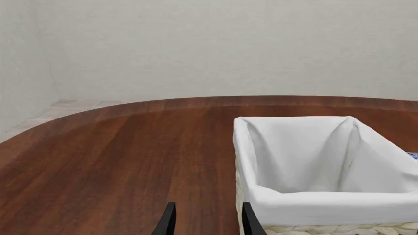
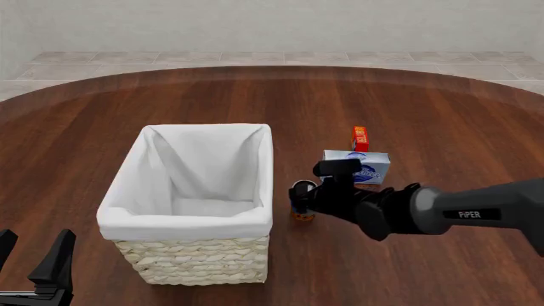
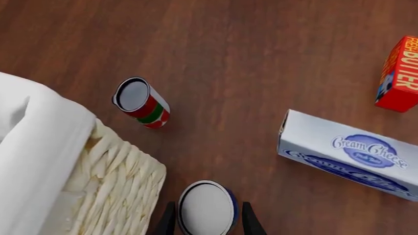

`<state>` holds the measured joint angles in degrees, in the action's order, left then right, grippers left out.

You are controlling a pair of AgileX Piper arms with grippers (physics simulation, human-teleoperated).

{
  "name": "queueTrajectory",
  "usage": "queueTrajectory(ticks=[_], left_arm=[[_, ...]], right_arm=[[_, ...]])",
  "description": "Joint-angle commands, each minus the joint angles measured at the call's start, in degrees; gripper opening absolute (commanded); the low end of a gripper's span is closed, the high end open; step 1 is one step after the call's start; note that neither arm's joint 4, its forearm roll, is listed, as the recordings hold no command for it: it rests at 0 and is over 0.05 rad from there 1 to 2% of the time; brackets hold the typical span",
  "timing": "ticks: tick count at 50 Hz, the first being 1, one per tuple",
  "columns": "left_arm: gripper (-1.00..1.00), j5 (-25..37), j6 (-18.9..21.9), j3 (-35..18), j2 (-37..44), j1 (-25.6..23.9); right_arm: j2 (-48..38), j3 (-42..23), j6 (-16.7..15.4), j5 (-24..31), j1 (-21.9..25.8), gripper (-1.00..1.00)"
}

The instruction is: Pick up the alphabet soup and put it in the basket.

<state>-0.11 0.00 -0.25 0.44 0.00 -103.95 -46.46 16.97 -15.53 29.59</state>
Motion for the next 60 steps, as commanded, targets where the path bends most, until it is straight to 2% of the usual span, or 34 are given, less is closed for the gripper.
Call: queueTrajectory(ticks=[1,60], left_arm=[[1.00,0.0,0.0,0.0,0.0,0.0],[1.00,0.0,0.0,0.0,0.0,0.0]], right_arm=[[-1.1,0.2,0.4,-1.0,0.1,1.00],[-3.8,0.0,1.5,-2.6,0.4,1.00]])
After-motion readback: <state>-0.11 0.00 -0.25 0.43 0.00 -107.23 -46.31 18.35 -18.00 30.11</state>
